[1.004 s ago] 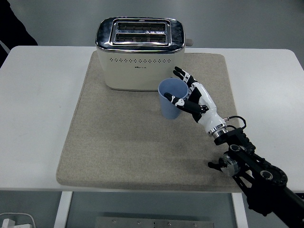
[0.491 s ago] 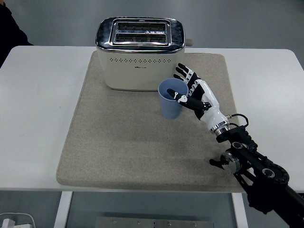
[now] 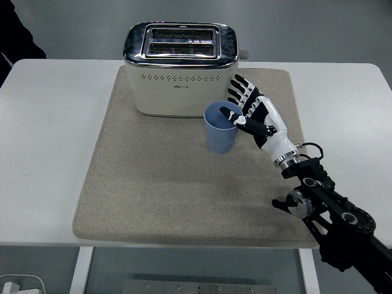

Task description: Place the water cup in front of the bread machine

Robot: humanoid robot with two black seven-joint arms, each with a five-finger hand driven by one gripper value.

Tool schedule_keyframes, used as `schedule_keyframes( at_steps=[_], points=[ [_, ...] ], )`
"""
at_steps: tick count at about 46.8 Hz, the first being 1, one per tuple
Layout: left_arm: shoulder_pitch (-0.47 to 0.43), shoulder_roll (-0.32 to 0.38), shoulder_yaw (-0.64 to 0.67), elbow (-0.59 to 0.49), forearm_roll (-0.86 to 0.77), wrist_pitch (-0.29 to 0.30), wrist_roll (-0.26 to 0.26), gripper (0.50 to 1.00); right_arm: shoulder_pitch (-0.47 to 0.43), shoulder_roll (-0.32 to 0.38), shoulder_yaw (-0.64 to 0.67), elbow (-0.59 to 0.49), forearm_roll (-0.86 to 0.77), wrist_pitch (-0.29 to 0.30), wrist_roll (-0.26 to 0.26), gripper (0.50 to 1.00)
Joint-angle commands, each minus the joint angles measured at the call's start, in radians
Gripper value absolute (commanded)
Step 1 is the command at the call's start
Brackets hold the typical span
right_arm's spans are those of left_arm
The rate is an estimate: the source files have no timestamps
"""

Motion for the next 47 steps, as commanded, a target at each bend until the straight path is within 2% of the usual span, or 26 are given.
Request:
schedule_keyframes(
  at_steps=[1,28,38,47],
  points=[
    [0.0,0.0,0.0,0.0,0.0,0.0,0.0,1.0,0.0,0.0,0.002,0.0,0.003,0.002,0.0,0.924],
    [0.0,0.0,0.0,0.0,0.0,0.0,0.0,1.0,0.027,-0.115,0.01,-0.008,0.025,0.005,-0.003,0.924],
    [0.0,0.0,0.0,0.0,0.0,0.0,0.0,1.0,0.027,-0.164,0.039,-0.011,0.026,0.052,-0.003,0.924],
    [0.0,0.0,0.0,0.0,0.0,0.0,0.0,1.0,0.026,-0.225,0.057,-0.011,0.068,0.06,-0.029,0.924]
  ],
)
